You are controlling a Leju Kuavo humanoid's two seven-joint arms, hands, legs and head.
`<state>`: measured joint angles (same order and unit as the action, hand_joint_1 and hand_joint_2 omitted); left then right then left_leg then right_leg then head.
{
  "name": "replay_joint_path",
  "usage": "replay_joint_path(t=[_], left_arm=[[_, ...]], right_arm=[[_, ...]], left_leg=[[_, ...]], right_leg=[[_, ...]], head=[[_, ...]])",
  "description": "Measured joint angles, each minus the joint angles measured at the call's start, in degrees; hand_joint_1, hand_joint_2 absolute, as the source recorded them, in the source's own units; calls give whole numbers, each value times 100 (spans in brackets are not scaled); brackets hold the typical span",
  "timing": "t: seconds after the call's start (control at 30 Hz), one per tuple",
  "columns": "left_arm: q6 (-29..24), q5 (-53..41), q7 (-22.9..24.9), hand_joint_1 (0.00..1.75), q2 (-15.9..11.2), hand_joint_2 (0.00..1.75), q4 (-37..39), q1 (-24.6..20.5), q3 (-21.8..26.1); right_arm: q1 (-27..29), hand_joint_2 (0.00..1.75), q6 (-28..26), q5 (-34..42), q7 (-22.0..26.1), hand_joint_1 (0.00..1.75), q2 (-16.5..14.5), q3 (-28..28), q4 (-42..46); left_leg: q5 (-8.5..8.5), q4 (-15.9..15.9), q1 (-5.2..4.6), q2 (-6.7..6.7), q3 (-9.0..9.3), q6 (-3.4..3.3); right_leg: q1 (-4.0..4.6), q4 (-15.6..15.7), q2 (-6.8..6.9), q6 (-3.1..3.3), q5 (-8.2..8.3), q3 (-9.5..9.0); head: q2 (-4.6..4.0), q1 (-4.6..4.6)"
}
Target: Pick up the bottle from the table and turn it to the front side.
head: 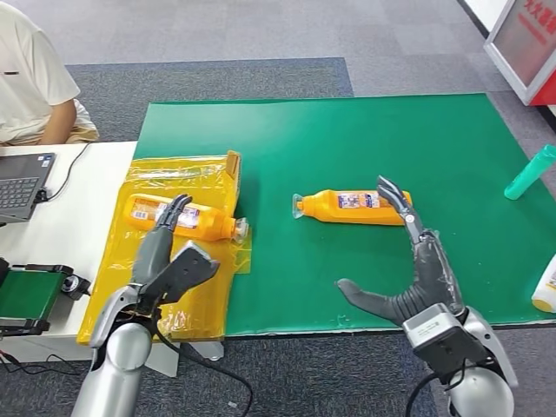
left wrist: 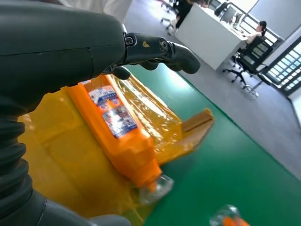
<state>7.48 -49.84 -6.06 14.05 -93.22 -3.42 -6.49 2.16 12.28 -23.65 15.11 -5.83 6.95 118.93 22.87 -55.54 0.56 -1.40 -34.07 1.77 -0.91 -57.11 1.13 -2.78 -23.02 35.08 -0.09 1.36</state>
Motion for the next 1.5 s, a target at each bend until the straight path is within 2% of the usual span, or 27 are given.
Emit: replay_joint_path(t=[0.27, 0.43, 0.6, 0.73, 0.83, 0.93, 1.2, 1.5], left_arm=[[523, 2493, 35, 0, 10, 175, -946, 692, 14], [529, 2990, -154, 0, 14, 175, -1180, 1106, 29], [581, 3248, -138, 0, 16, 175, -1339, 1247, 38], [510, 3825, -60, 0, -20, 175, -2017, 1996, 58], [488, 3934, -99, 0, -30, 175, -2231, 2177, 65], [461, 3991, -150, 0, -21, 175, -2416, 2272, 78], [575, 4062, -152, 0, 129, 175, -2657, 2157, 198], [520, 4131, -235, 0, 168, 175, -2684, 2197, 223]], right_arm=[[223, 175, 184, 447, 25, 0, 141, -410, -265], [447, 175, 164, 509, 154, 0, 214, -569, -539], [501, 175, 177, 566, 126, 0, 222, -628, -596], [729, 175, 252, 679, 78, 0, 247, -895, -686], [803, 175, 288, 706, 79, 0, 248, -1033, -687], [863, 175, 327, 749, 91, 0, 248, -1203, -687], [901, 175, 451, 1208, 33, 0, 248, -1760, -687], [935, 175, 864, 1837, -9, 0, 251, -2217, -693]], left_leg=[[4, 0, 0, 0, 0, -2], [8, 0, 0, 0, -2, -3], [9, 0, 0, 0, -2, -2], [13, 0, 0, 0, -1, -3], [17, 0, 0, 0, -1, -3], [18, 0, 0, 0, 0, -3], [15, 0, 0, 0, 4, -3], [17, 0, 0, 0, 4, -3]], right_leg=[[0, 0, 0, -3, -5, -3], [0, 0, 0, -3, -6, -1], [0, 0, 0, -3, -6, -1], [0, 1, 1, -4, -10, 0], [0, 1, 0, -4, -11, -1], [0, 1, 1, -4, -11, -2], [-1, 1, 0, -4, -9, -7], [0, 1, 0, -4, -11, -6]], head=[[1, 1], [0, -1], [1, 0], [0, 0], [1, 0], [1, 0], [0, -1], [1, 1]])
